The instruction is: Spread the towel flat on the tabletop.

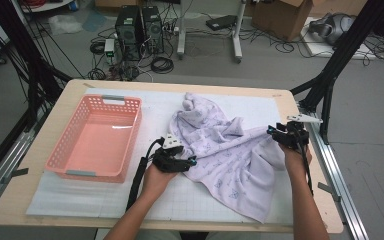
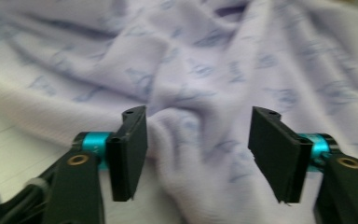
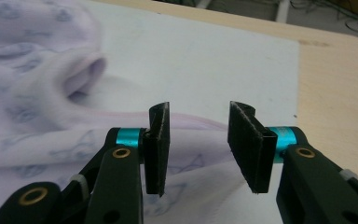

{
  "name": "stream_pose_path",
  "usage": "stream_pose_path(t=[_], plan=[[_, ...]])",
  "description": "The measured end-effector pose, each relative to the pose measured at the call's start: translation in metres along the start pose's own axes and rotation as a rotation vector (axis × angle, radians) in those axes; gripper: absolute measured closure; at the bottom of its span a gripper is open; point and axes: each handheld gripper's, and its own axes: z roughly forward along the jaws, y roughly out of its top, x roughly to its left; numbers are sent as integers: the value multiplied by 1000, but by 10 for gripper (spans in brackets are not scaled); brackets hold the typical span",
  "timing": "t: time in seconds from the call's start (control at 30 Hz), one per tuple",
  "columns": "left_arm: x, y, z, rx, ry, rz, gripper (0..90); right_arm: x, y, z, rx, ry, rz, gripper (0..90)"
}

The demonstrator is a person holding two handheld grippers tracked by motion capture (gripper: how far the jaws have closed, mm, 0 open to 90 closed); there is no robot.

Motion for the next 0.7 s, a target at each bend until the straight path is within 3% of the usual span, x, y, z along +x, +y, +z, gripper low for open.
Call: stream_pose_path(t=[0.1,0.17,0.23,0.3,0.33,0.47,0.53,0.6,0.7], plan=[[4,-2,5,34,26,-34,328,9,-6,-10,-7,44,-42,582],[4,-4,10,67,28,-24,301,12,-11,-16,-11,54,-72,586],[1,-3,11,76,41,6,303,13,-18,-22,-16,75,-64,585],[-5,-2,14,96,87,83,336,13,-25,-26,-20,92,-49,585],[-8,-1,14,92,87,98,375,13,-28,-26,-22,102,-45,585],[-18,2,18,86,45,120,756,14,-37,-28,-14,115,-45,582],[-14,4,20,82,49,103,805,14,-37,-30,-21,128,-42,580],[-4,6,20,59,92,58,816,15,-37,-33,-36,138,-45,581],[15,11,17,2,133,-49,819,16,-38,-35,-32,144,-65,581]])
